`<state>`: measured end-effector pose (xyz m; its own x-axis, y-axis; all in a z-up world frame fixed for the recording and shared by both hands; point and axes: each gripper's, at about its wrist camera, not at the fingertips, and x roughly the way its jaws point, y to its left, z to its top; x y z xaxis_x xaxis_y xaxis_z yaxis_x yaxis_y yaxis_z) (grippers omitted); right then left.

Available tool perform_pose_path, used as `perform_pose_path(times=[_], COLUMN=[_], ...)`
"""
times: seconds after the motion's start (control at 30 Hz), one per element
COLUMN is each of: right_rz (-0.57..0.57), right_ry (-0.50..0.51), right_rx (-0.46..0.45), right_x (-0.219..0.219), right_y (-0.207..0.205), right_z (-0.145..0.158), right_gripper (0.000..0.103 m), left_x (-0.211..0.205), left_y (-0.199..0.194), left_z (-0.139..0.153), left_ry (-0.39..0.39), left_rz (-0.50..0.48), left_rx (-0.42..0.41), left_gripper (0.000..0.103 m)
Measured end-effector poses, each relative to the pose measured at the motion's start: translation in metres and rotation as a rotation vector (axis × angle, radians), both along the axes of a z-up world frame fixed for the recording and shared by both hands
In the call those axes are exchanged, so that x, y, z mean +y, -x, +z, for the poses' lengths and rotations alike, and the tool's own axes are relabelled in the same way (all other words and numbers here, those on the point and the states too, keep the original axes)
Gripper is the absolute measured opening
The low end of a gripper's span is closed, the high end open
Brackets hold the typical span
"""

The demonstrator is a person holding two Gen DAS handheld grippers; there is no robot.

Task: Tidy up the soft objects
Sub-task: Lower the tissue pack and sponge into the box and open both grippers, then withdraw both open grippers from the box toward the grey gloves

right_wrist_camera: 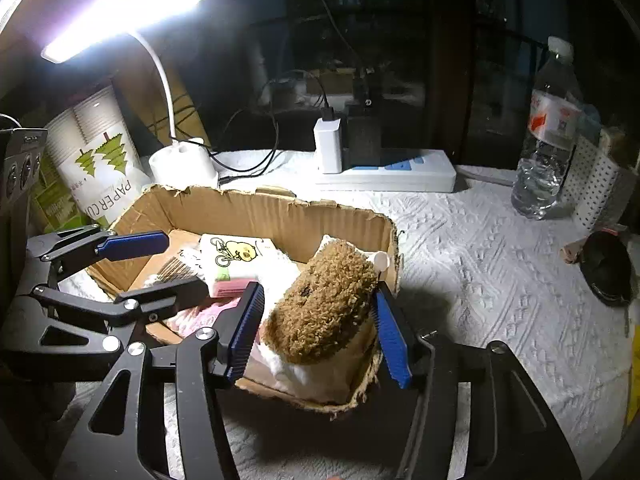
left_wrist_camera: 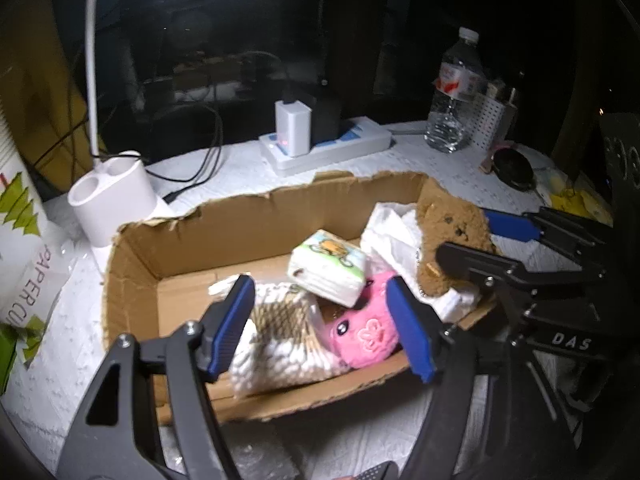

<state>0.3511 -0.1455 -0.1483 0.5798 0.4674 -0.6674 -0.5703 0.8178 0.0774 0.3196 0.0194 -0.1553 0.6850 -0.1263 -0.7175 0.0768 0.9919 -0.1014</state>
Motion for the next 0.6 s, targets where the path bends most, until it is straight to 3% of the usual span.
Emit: perform_pose_path(times=[0.6], right_rz=[-0.047], right_ry=[-0.004], right_rx=[-0.070], right_x=[-0.010], right_y=[0.040], right_z=[0.030], right_gripper=[0.060], left_x=[0.008], left_y=[0.046], left_z=[0.031], left_ry=[0.031], left_rz=[0.030], left_rx=[-0.091], left_gripper=[0.077])
